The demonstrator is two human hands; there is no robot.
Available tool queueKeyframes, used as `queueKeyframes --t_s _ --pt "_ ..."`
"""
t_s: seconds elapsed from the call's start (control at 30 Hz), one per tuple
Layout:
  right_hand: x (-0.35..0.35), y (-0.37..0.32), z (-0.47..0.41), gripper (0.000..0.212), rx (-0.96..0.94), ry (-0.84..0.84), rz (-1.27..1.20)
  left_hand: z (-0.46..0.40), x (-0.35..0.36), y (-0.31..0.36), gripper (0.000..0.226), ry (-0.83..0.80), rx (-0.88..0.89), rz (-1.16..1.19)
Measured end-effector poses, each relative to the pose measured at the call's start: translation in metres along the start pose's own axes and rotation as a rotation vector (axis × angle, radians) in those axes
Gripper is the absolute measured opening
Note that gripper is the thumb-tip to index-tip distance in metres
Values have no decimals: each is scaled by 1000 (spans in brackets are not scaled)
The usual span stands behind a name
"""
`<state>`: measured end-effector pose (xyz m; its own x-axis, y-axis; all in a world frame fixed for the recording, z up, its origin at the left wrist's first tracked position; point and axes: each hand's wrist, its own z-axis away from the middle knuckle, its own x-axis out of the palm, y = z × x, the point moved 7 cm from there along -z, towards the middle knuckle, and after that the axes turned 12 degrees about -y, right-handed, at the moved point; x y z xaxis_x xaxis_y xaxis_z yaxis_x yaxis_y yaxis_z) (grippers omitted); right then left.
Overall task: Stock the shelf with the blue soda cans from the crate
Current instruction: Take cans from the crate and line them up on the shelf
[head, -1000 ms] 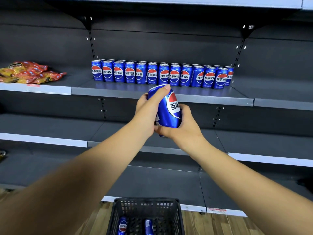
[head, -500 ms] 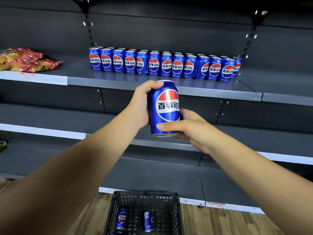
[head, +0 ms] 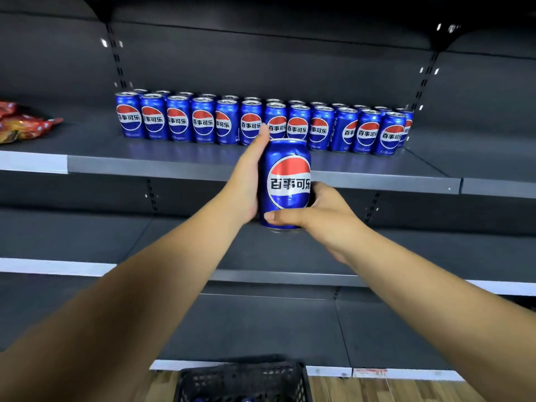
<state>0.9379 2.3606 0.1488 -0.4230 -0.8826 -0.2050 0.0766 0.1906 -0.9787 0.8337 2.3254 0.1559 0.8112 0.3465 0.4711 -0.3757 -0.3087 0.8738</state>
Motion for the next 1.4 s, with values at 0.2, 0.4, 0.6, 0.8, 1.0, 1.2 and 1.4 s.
queueKeyframes --t_s 0.2,0.4,0.6,0.8,1.0,1.2,1.4 --pt "-35 9 -34 59 10 123 24 -45 -32 -17 40 188 -50 -141" --pt "-94 17 -55 60 -1 195 79 -94 -12 -35 17 166 -127 -332" --pt "-187 27 -70 63 -28 220 142 -151 40 -58 18 81 -182 -423" --pt "-284 36 -81 56 -63 250 160 -210 93 -88 12 40 -221 -503" --pt "-355 53 -94 64 -44 198 361 -259 130 -122 26 72 -265 -400" --pt "-390 73 -108 66 -44 144 412 -290 146 -148 28 152 -272 -368" --pt "-421 89 -117 68 -9 164 383 -313 159 -165 20 240 -229 -477"
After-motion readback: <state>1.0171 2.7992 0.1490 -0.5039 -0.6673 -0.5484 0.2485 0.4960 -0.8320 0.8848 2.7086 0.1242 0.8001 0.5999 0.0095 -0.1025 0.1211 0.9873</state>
